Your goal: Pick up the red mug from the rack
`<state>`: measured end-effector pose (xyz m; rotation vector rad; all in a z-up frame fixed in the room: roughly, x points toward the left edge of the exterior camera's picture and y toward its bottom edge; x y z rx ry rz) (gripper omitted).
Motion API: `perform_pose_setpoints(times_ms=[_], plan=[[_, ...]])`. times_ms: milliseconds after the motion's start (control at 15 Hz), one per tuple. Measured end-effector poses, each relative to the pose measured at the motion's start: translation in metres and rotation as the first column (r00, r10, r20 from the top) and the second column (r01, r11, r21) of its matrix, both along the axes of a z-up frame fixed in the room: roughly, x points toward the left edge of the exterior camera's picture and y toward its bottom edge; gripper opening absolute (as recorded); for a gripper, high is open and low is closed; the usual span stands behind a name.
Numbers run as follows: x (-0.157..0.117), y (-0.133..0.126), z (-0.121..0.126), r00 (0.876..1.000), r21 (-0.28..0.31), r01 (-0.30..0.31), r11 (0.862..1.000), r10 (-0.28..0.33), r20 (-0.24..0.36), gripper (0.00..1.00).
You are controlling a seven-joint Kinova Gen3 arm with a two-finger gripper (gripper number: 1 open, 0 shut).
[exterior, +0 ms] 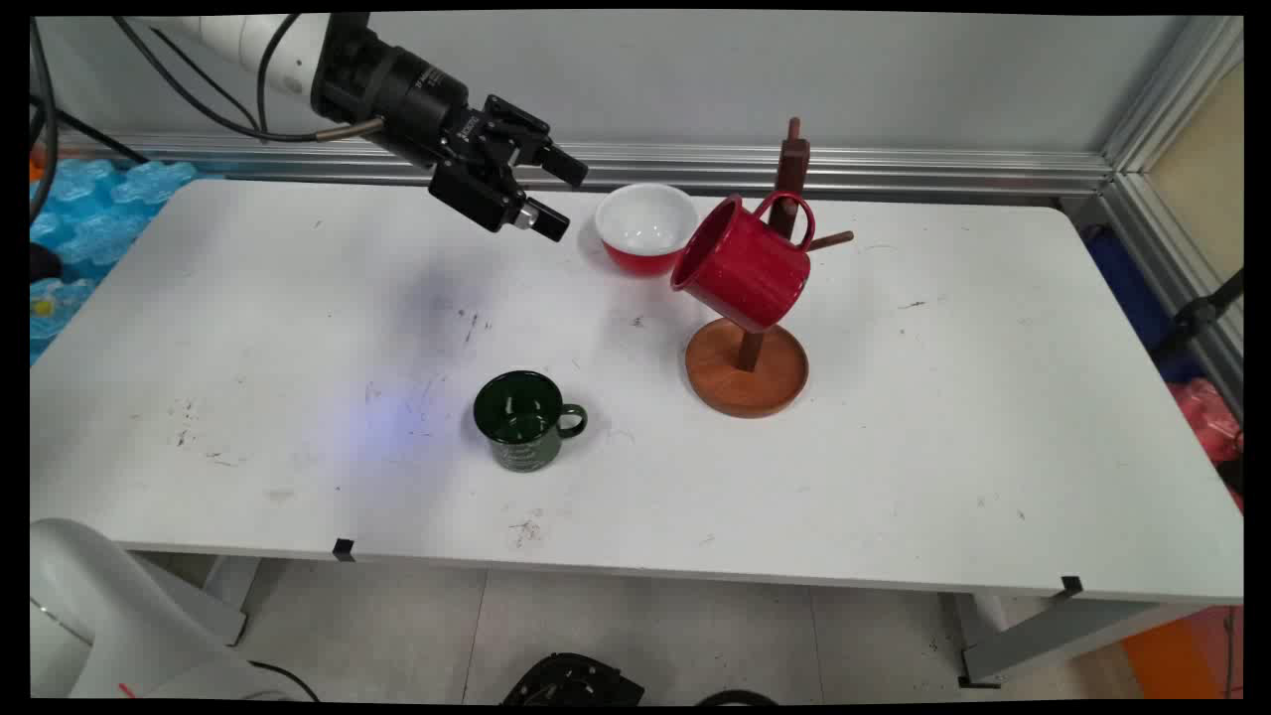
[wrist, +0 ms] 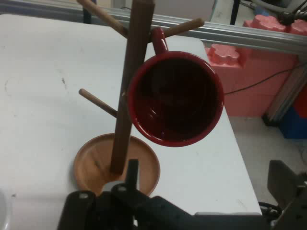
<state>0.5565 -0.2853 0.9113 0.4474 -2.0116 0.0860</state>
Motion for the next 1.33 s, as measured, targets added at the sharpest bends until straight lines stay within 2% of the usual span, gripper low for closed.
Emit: perform_pose_setpoints(times_ms=[600, 1333], plan=[[-0.017, 0.001, -0.01, 0.999, 0.004, 0.018, 1.0, -0.018, -0.04, 1.0], [-0.055, -0.008, -0.023, 0.997, -0.002, 0.031, 1.0, -0.031, -0.074, 1.0]])
